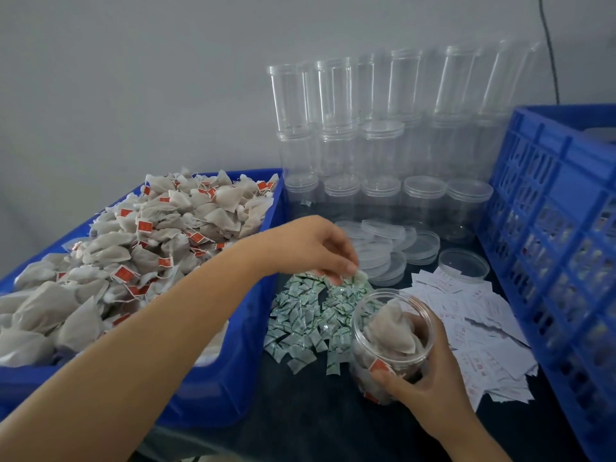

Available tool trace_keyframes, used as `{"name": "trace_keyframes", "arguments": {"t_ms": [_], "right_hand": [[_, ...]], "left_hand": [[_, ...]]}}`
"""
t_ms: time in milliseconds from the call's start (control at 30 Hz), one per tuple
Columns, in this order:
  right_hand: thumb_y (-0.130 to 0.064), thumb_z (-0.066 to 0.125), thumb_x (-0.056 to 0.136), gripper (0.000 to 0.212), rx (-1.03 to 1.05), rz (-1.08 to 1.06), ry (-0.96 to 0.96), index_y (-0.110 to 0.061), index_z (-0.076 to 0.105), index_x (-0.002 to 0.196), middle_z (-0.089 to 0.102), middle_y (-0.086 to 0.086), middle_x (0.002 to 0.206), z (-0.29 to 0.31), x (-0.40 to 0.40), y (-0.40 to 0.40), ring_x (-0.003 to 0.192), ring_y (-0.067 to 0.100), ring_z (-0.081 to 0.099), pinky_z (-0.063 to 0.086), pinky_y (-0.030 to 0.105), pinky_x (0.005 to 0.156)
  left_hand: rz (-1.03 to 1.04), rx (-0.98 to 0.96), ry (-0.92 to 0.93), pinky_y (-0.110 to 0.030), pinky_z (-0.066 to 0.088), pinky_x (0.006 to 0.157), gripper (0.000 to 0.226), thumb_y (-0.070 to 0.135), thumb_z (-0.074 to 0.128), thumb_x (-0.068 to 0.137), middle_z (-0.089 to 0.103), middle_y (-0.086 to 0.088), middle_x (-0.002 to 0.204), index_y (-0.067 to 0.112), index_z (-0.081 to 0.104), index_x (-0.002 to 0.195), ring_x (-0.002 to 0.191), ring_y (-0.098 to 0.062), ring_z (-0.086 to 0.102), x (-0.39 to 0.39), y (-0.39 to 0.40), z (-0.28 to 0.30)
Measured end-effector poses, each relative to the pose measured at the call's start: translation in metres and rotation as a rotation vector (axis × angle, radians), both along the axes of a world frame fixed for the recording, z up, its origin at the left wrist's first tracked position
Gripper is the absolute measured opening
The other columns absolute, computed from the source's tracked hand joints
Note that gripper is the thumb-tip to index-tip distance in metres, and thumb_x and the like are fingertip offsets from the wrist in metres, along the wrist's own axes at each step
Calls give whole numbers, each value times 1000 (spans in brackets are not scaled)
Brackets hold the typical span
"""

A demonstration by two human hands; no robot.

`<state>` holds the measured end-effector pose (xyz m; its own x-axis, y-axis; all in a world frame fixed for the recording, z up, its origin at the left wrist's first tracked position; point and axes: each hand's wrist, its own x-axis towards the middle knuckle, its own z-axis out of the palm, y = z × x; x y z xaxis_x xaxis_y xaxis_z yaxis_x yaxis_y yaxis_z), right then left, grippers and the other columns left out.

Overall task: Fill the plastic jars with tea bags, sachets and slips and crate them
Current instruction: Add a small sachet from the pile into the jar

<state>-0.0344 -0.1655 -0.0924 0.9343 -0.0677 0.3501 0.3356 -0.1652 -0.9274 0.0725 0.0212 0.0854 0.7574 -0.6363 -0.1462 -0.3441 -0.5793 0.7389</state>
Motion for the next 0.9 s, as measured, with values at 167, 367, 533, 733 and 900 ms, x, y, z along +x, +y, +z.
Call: {"name": "trace_keyframes", "arguments": {"t_ms": [167, 367, 533, 733, 900], "right_hand": [[-58, 87, 51, 92, 19, -5, 14, -43, 47, 132, 61, -22, 120, -1, -1, 0, 111, 3, 63, 54, 16, 80], [-59, 90, 51, 93, 49, 4, 25, -48, 46, 132, 62, -20, 121, 2, -4, 1, 110, 4, 65, 56, 20, 80], [-53, 90, 48, 94, 33, -6, 22, -59, 44, 130, 60, -25, 120, 4, -6, -4, 113, 4, 63, 58, 32, 88], [-64, 93, 42, 102, 96, -93, 47, -67, 42, 129, 60, -27, 124, 8, -31, -34, 116, 5, 63, 58, 31, 87], [-20, 93, 58, 98, 25, -234, -21, -49, 40, 135, 56, -36, 125, 1, -43, -64, 116, -10, 56, 49, 6, 82]], "left_hand": [[-47, -114, 62, -16, 54, 68, 4, 14, 69, 85, 73, -1, 79, 14, 70, 89, 73, -9, 70, -32, -18, -3], [-41, -8, -151, -13, 52, 63, 23, 50, 68, 77, 68, 19, 91, 33, 67, 93, 57, -3, 65, -46, -29, -15], [273, -276, -269, -23, 51, 54, 24, 49, 59, 86, 70, 9, 84, 28, 68, 86, 49, -2, 53, -24, -42, -4], [97, 145, -347, -23, 47, 67, 21, 34, 63, 89, 68, 0, 92, 16, 68, 96, 80, -13, 60, 6, -104, -51], [-48, 363, -359, -34, 45, 90, 35, 28, 58, 92, 60, -7, 121, 9, 59, 122, 111, -24, 54, 11, -144, -103]]}}
